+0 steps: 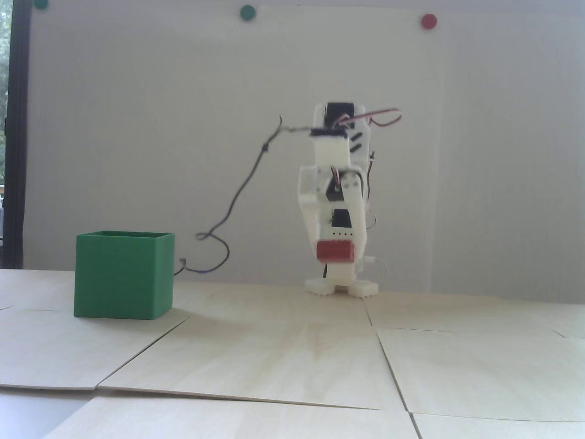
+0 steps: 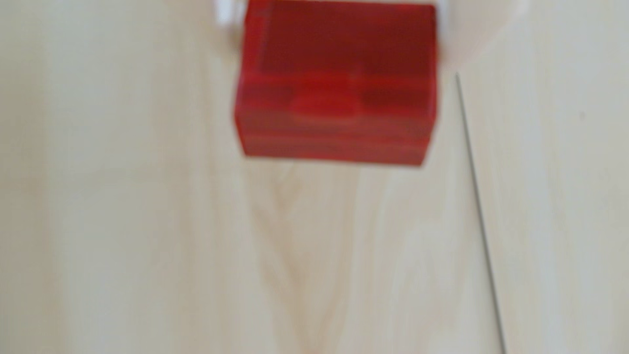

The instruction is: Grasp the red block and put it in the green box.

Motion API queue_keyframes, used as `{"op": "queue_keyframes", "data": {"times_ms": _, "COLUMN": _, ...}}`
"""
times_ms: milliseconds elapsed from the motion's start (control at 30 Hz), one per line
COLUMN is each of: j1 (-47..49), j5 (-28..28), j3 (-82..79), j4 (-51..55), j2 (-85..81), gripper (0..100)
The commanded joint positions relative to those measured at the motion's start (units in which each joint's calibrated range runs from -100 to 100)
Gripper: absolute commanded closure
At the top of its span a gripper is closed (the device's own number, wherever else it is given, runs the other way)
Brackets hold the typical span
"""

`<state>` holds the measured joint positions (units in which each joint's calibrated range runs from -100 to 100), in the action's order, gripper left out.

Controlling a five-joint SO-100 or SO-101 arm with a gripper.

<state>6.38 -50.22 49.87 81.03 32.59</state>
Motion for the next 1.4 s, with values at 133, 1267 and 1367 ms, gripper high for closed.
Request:
{"op": "queue_keyframes", "data": {"times_ms": 133, "j1": -11.1, "j5": -0.4, "j3": -6.6, "j4": -0.2, "j2": -28.2, "gripper": 98}}
{"op": "queue_keyframes", "data": {"times_ms": 1267, "j1": -38.9, "j5": -0.2, "j3": -10.2, "j4": -14.8, "j2": -11.8, "gripper": 98}}
{"op": "queue_keyframes", "data": {"times_ms": 1367, "j1": -38.9, "j5": -0.1, "j3": -4.4, "j4": -14.7, "j2": -8.1, "gripper": 98}}
